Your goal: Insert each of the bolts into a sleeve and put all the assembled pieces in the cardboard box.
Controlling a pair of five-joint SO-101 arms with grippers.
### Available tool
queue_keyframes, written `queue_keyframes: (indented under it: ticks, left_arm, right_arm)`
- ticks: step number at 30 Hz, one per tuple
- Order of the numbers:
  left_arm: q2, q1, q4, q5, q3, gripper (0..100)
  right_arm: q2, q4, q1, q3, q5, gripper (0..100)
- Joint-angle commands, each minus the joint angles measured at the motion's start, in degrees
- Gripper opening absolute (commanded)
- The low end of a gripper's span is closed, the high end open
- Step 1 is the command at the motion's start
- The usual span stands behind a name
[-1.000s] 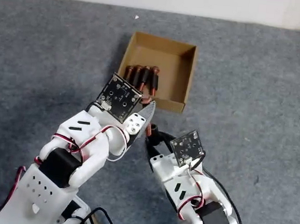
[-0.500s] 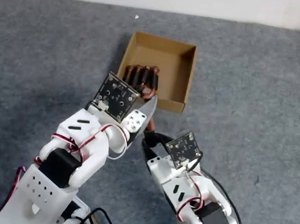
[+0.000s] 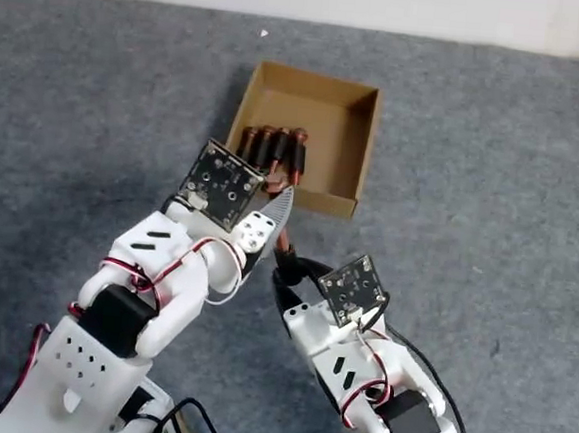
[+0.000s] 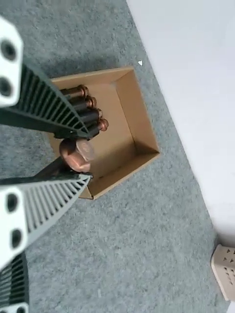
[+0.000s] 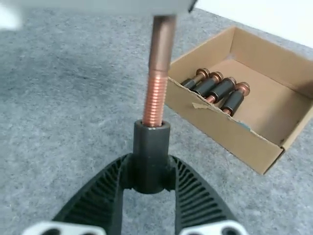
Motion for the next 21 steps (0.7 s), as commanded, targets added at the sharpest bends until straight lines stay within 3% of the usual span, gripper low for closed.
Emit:
queue_keyframes:
  ticks: [1,9,21]
  left_arm:
    - [-0.6,-1.4,-0.8,0.2,-0.2,1]
    - [-0.6,5.2,-0.9,3.2,1.6,1]
    - [-0.6,8.9,0.0,3.1,3.6,2]
  right_arm:
    - [-1.1,0.0,-0.2,-2.9,0.7,0.5]
    - [-1.1,-0.1,-0.2,-2.9,0.7,0.5]
    - [-1.1,-0.3,1.7,-2.9,0.7,0.5]
